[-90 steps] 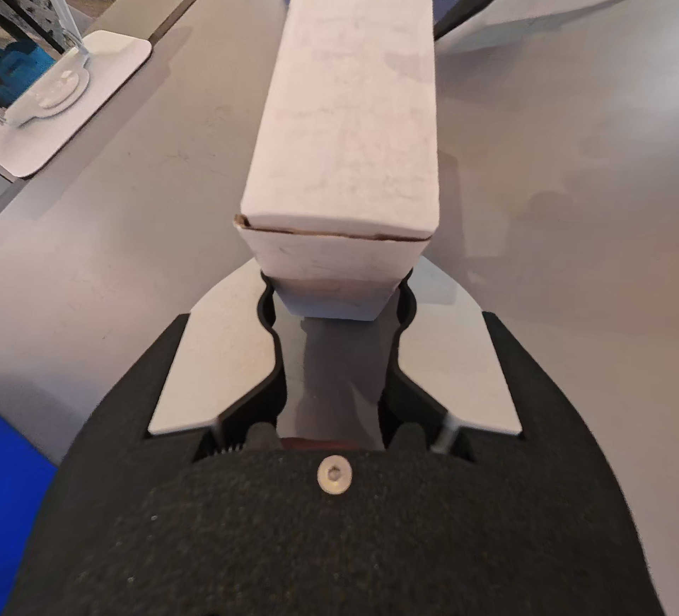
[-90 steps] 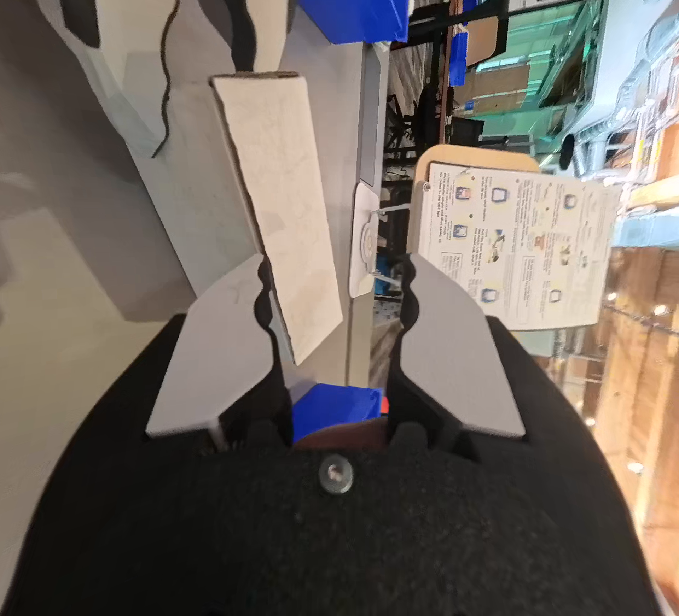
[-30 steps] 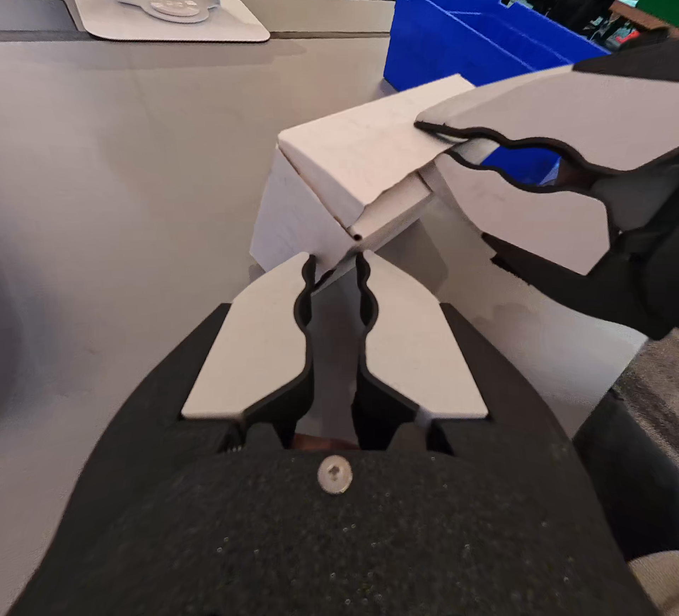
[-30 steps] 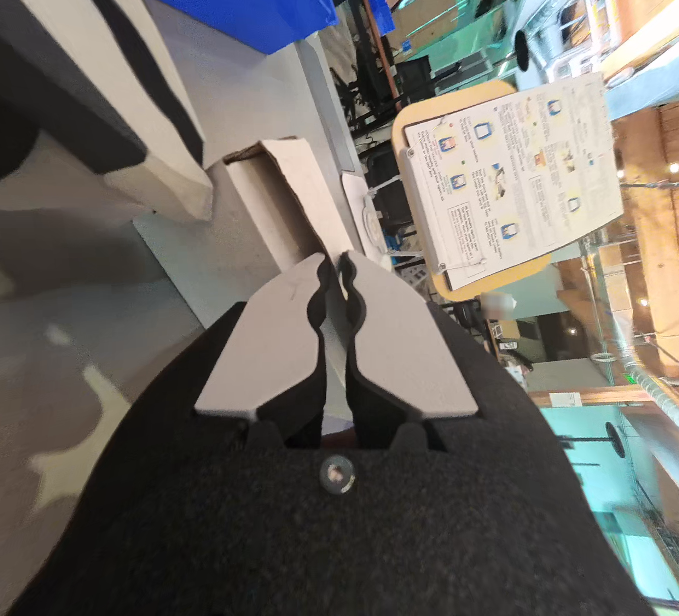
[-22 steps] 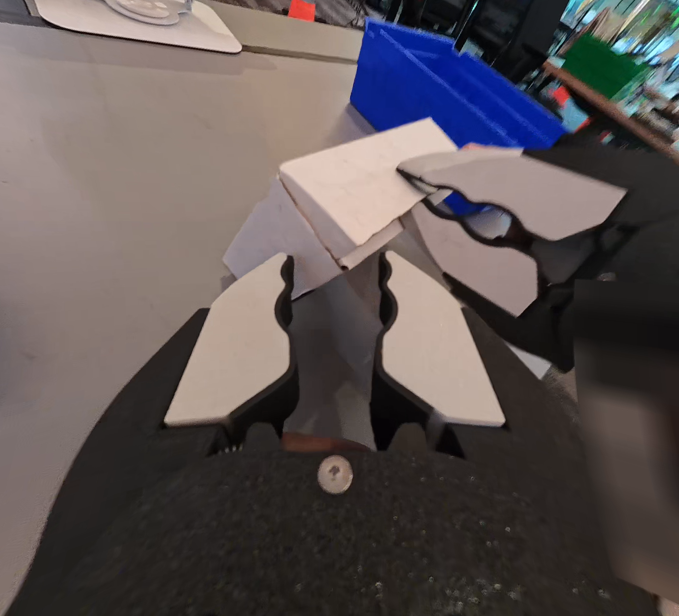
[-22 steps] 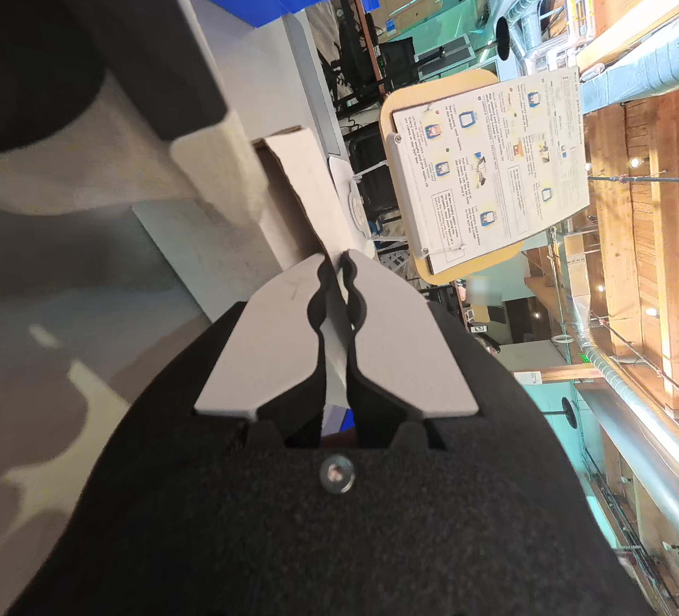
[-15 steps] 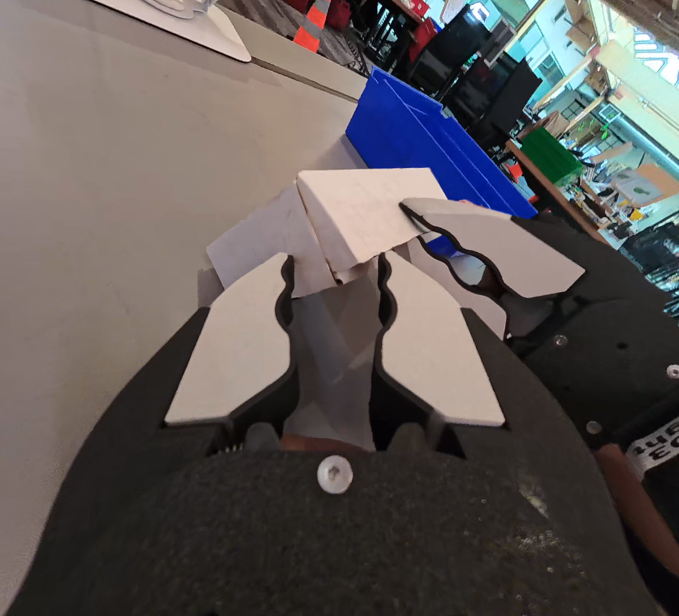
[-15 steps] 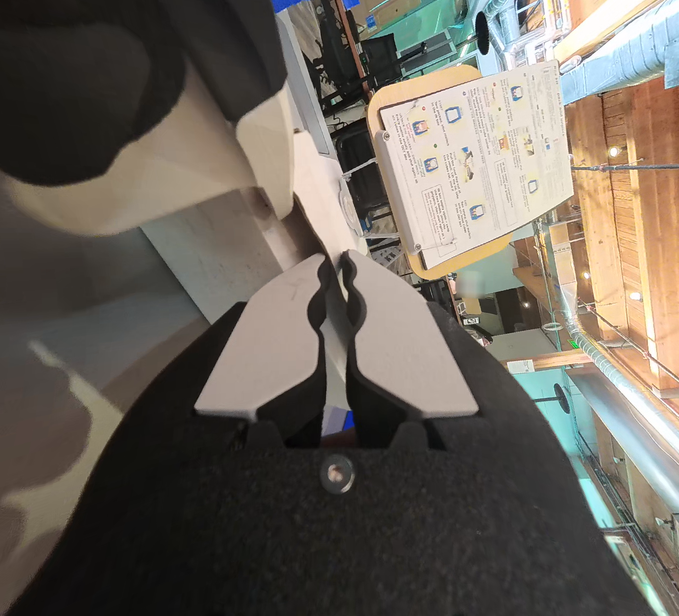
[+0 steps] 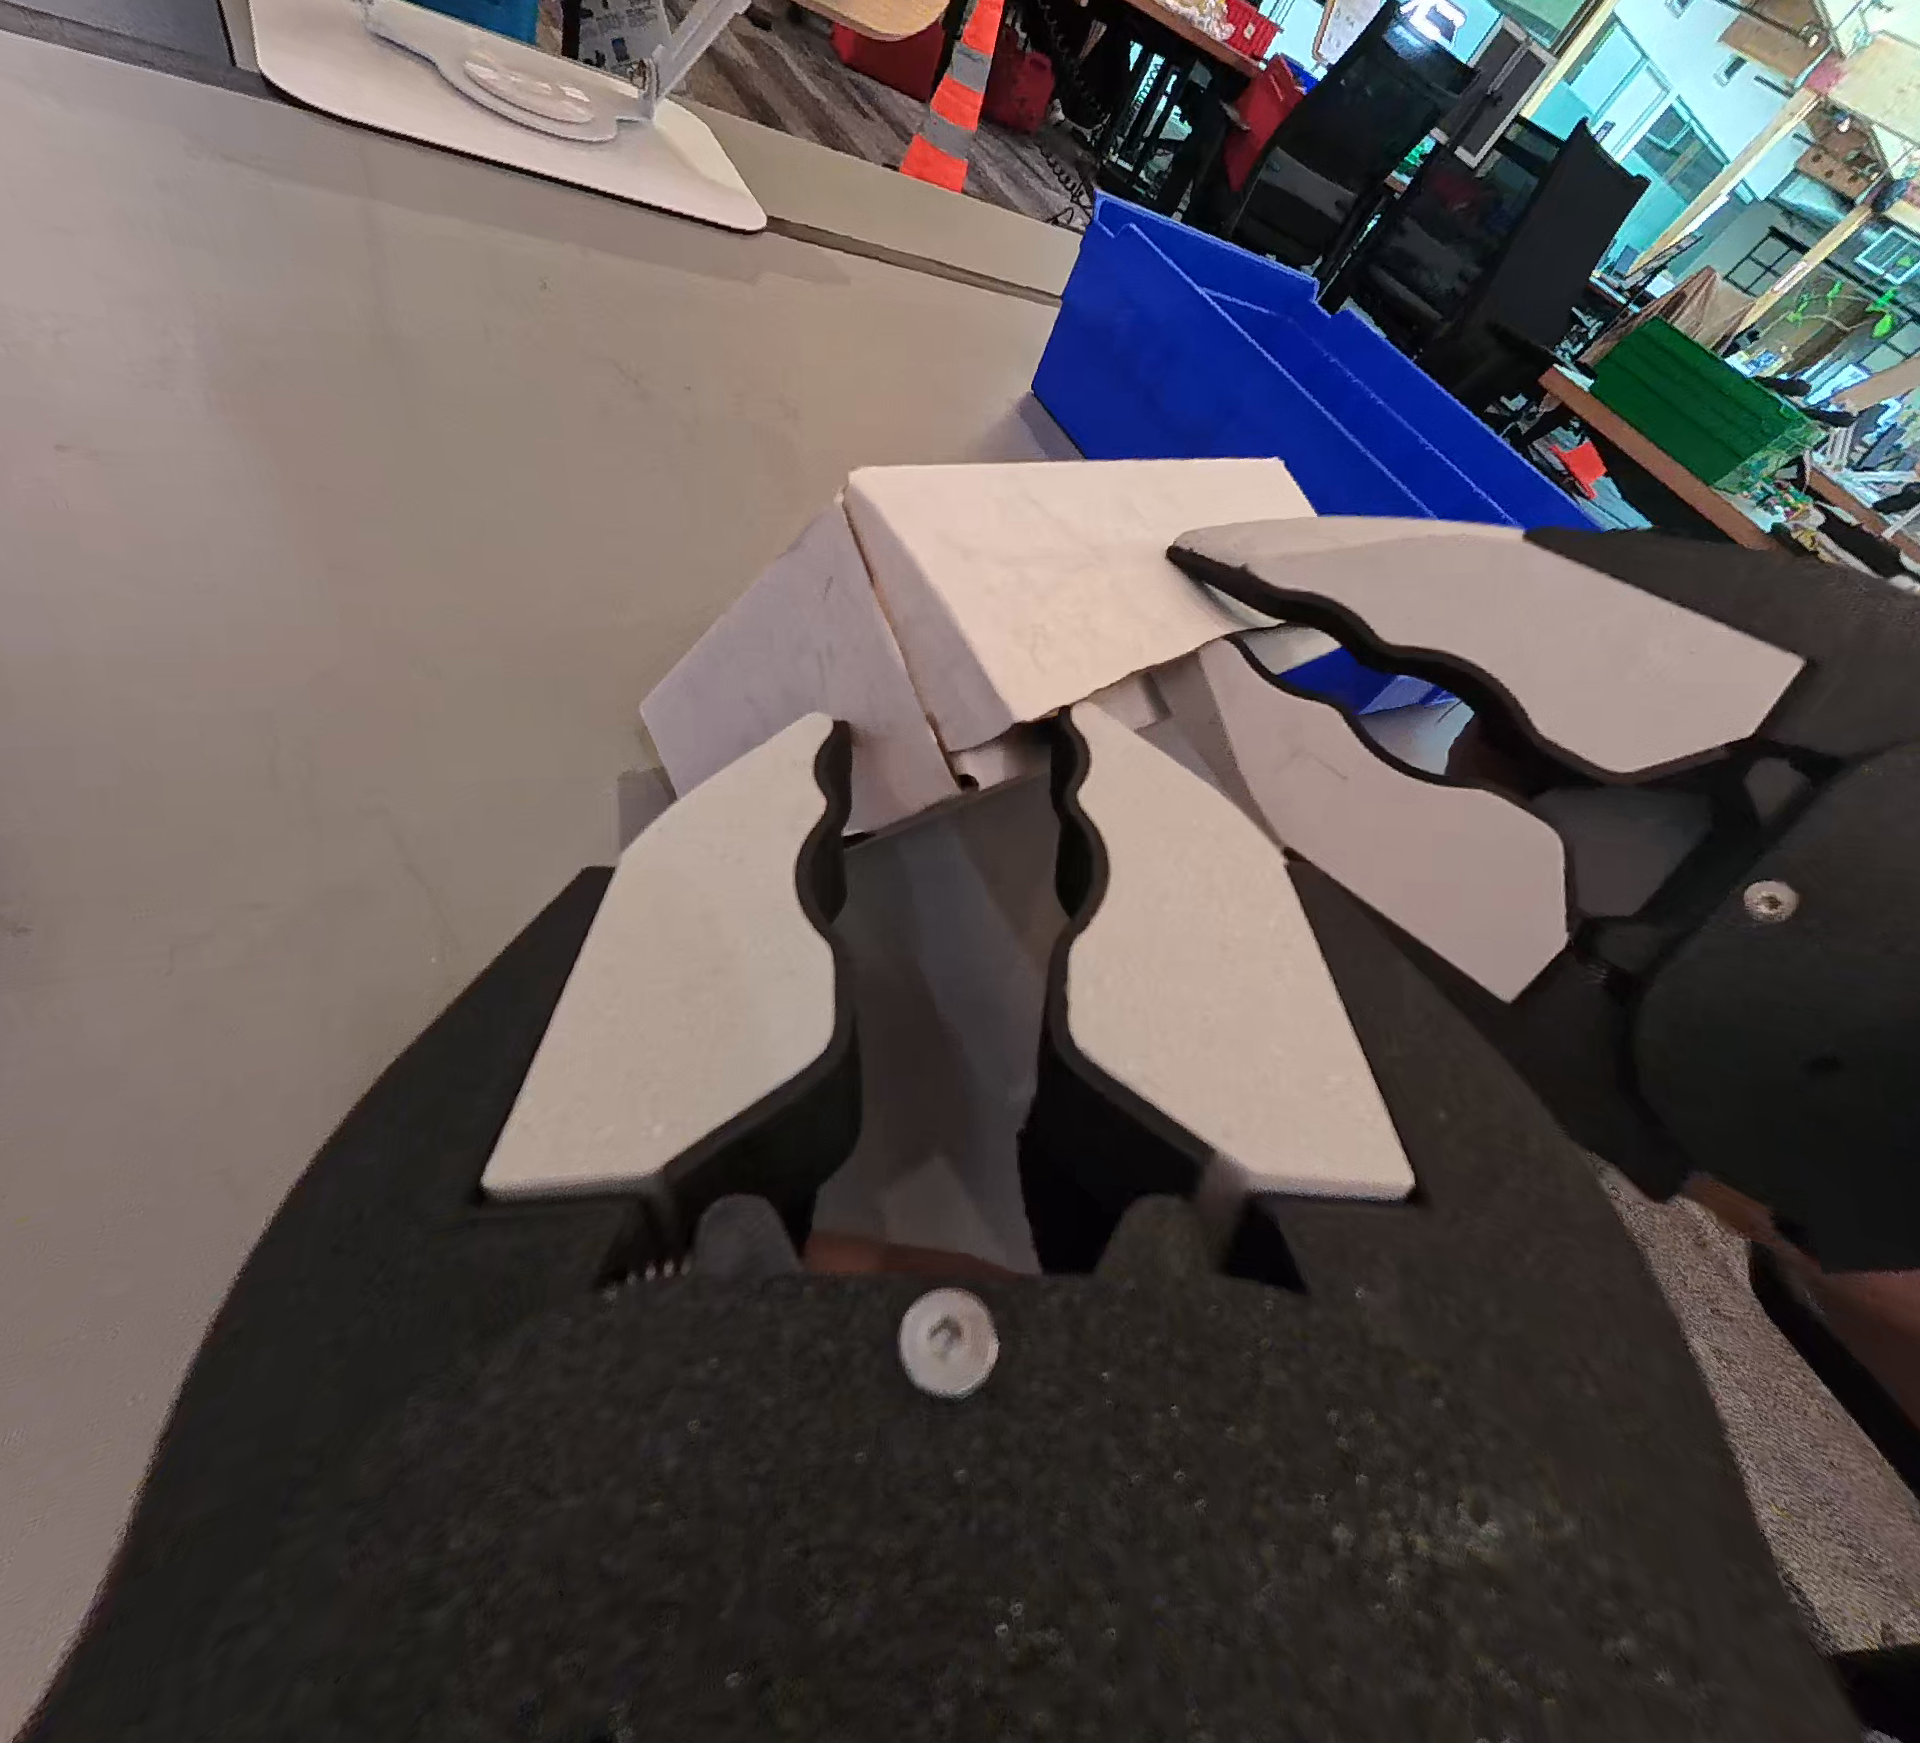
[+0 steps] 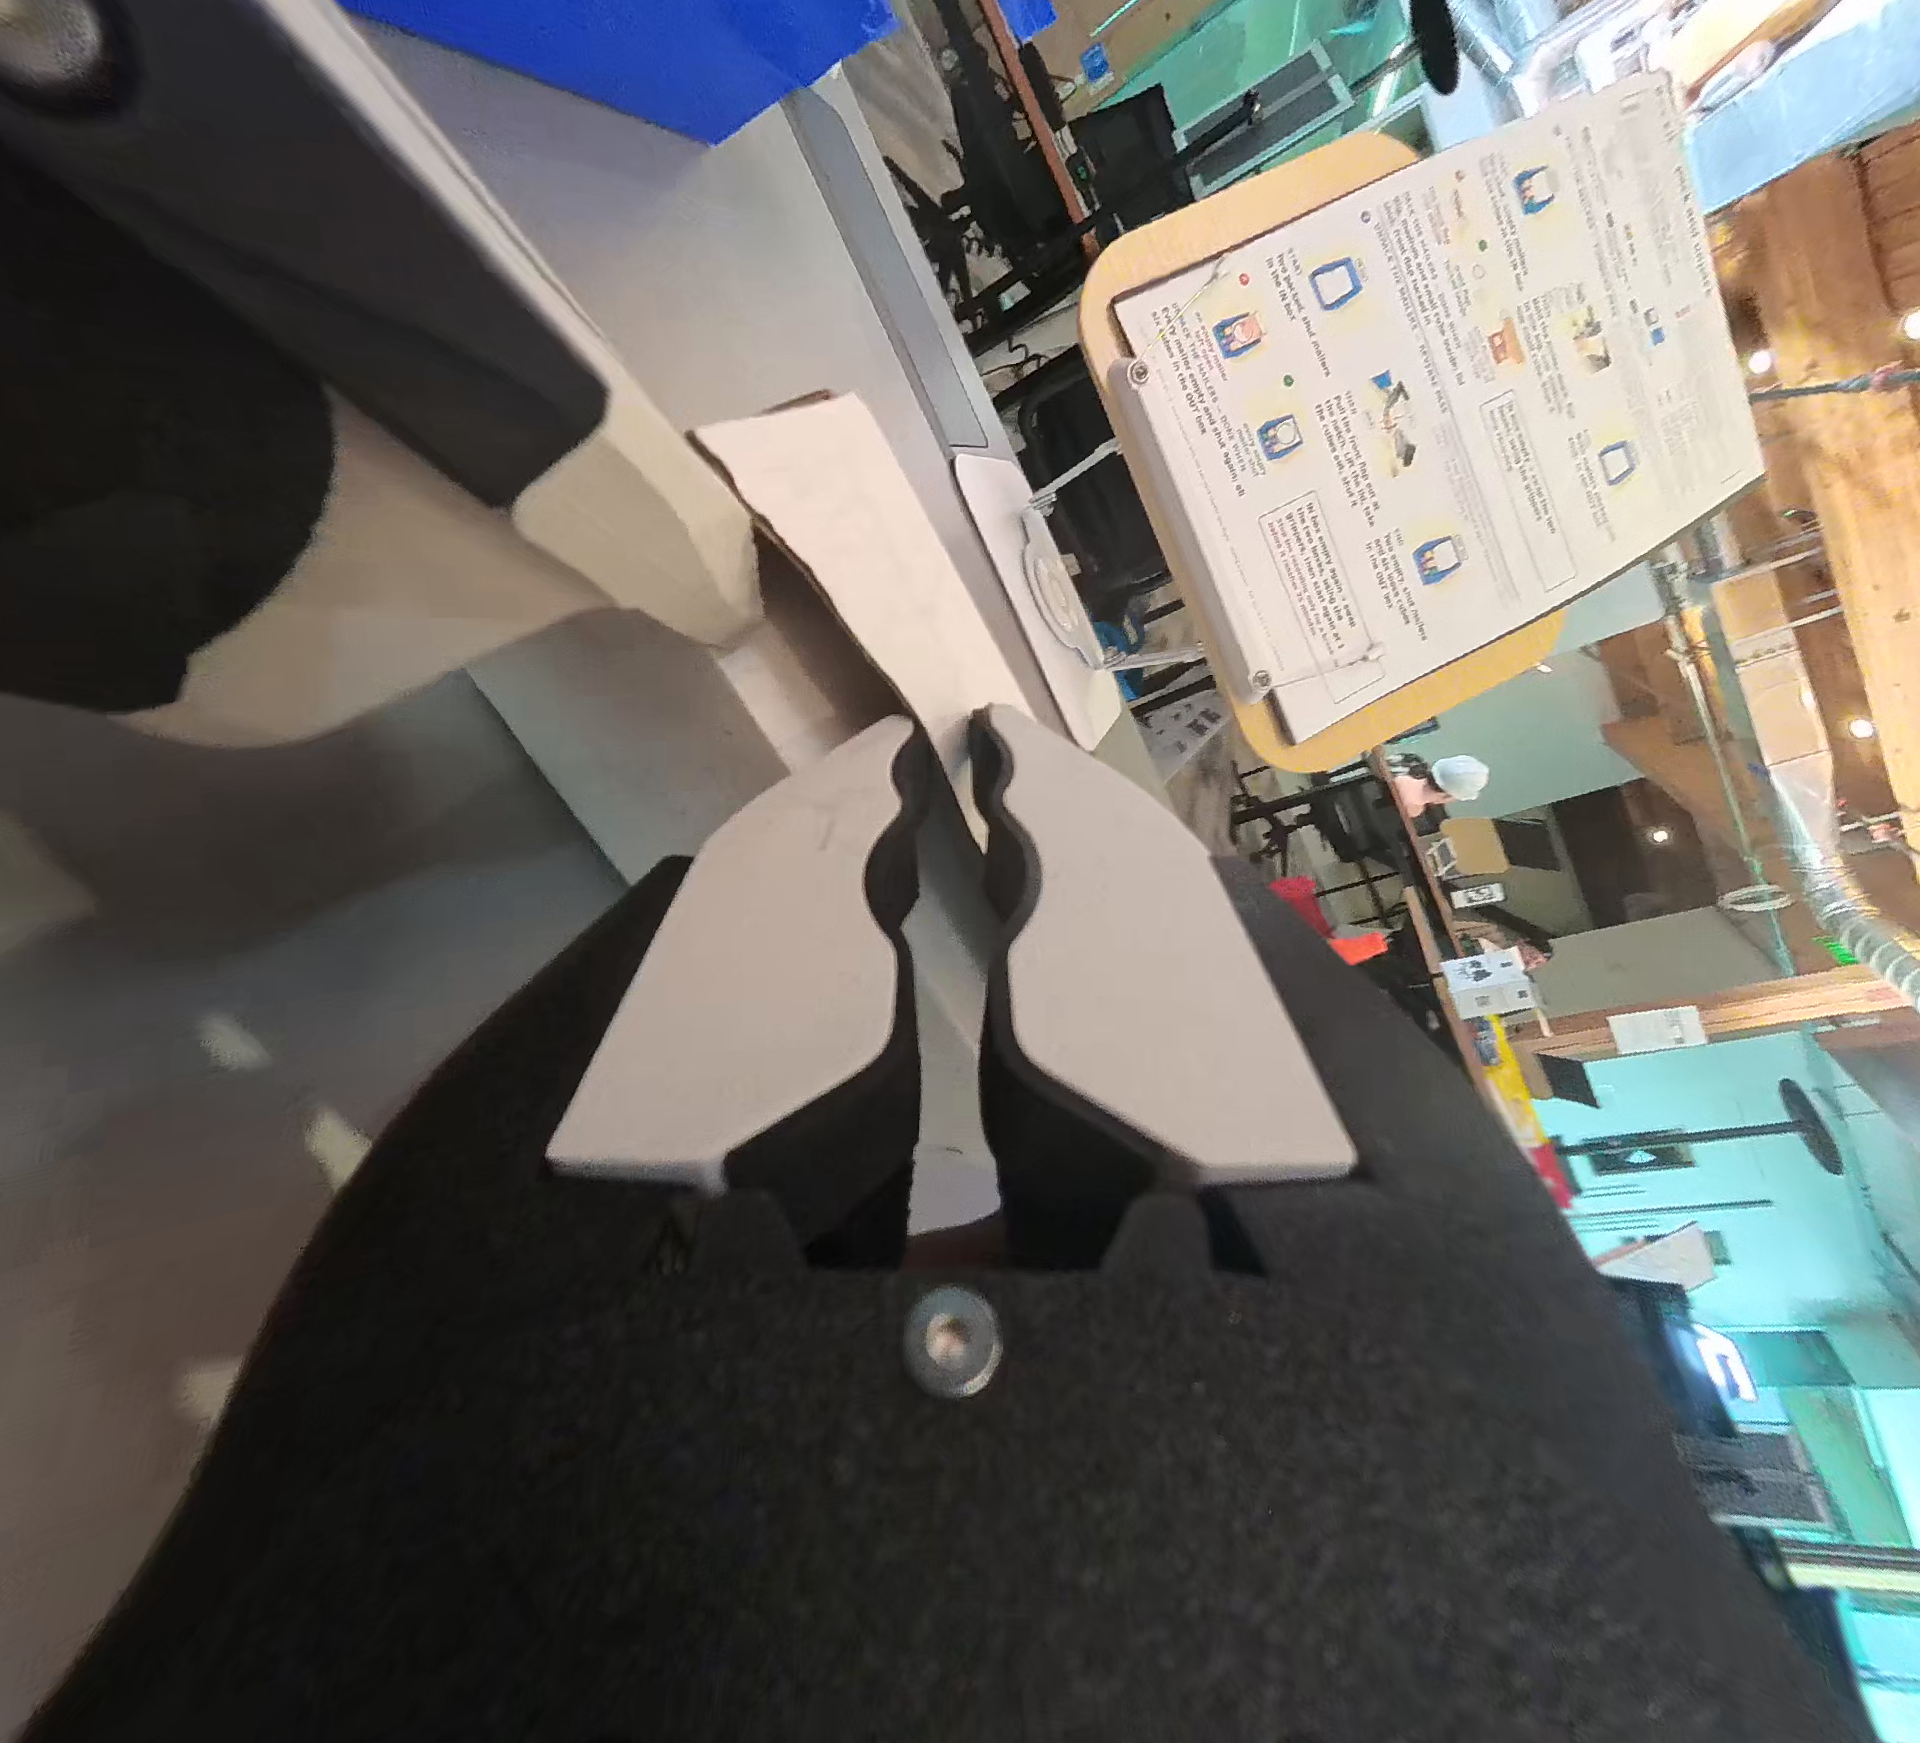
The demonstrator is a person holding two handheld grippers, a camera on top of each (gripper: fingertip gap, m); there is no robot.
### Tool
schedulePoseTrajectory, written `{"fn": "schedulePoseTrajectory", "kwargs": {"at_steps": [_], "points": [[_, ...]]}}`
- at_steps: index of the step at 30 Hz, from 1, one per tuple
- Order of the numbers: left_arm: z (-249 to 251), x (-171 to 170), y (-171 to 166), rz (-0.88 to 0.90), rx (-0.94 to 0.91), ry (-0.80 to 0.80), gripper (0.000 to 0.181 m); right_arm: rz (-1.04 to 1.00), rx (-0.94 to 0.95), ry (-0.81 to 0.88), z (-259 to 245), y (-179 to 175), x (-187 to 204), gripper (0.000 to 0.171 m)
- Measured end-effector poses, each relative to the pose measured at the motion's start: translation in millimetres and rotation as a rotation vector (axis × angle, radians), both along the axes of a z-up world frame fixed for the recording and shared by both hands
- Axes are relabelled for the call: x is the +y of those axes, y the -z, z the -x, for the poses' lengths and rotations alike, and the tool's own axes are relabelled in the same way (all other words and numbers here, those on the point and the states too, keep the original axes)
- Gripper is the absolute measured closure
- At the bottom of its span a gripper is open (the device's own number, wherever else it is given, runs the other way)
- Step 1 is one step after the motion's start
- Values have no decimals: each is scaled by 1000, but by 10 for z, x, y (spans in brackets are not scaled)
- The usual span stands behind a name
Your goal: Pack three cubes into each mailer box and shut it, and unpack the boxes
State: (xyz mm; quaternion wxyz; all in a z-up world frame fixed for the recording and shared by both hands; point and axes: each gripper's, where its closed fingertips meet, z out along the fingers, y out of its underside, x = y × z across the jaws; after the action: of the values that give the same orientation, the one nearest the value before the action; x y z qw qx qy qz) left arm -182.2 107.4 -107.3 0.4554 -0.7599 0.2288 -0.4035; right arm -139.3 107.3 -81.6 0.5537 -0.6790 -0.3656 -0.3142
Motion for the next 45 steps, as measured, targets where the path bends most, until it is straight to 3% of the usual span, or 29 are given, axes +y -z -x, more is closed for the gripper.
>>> {"fn": "schedulePoseTrajectory", "kwargs": {"at_steps": [5, 8, 10, 15, 23, 28, 34, 38, 41, 45], "points": [[-6, -29, 114, 20, 36, 7, 146, 87, 58, -18, 0, -100, -38, 166], [3, -29, 468, 149, 138, 5, 155, 139, -25, -36, -6, -184, -67, 168], [-2, -19, 414, 169, 76, 24, 158, 287, -74, -75, -8, -78, -121, 168], [47, 56, 318, 103, 96, 24, 157, 375, -112, -125, 17, -7, -160, 169], [113, 168, 162, -49, 154, 7, 145, 564, 16, -183, 239, 64, -210, 169], [132, 298, 426, -3, 279, -6, 159, 547, 3, -196, 336, -7, -131, 170], [95, 350, 523, 23, 321, 13, 160, 471, -2, -154, 166, -399, 103, 169], [90, 370, 536, 12, 347, 11, 165, 415, -27, -75, -136, -588, 476, 169], [109, 380, 548, 12, 365, -2, 170, 433, -81, 20, -451, -528, 807, 169], [121, 379, 552, 20, 363, -10, 172, 542, -98, 97, -747, -148, 1201, 169]]}}
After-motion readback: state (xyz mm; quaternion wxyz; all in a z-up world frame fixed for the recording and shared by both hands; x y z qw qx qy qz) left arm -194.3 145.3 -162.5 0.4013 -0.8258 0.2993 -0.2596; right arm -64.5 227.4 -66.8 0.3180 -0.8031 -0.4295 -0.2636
